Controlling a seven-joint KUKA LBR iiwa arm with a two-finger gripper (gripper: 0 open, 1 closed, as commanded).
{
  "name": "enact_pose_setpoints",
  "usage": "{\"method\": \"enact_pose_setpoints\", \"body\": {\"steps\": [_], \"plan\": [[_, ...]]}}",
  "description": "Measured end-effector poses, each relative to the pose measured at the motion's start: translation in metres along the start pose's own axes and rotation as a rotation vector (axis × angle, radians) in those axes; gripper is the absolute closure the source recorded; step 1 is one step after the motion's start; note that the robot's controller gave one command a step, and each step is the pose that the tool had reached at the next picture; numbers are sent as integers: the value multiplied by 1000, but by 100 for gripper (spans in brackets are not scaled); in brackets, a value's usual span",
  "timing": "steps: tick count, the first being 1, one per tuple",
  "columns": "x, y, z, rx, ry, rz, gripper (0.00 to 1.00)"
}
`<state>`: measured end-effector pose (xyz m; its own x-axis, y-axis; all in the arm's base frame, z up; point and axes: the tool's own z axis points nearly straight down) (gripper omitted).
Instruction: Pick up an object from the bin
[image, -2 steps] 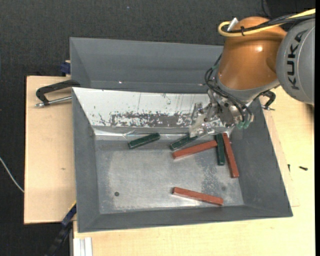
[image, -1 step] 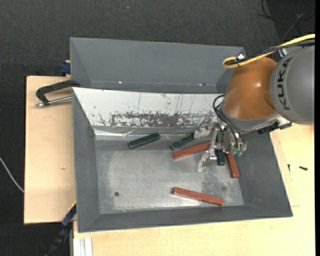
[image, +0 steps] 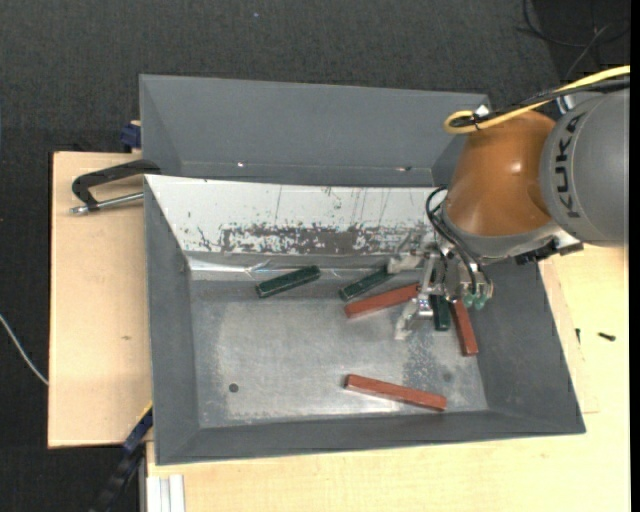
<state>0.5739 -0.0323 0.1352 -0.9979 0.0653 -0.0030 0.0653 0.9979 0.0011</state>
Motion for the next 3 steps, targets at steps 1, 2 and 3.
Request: {"method": "enact_pose_setpoints", "body": {"steps": [1,2,3], "plan": [[-1,10,58,-1,5,90,100],[-4,10,60,-1,-14,91,0],[-1,11,58,-2,5,90,100]]}}
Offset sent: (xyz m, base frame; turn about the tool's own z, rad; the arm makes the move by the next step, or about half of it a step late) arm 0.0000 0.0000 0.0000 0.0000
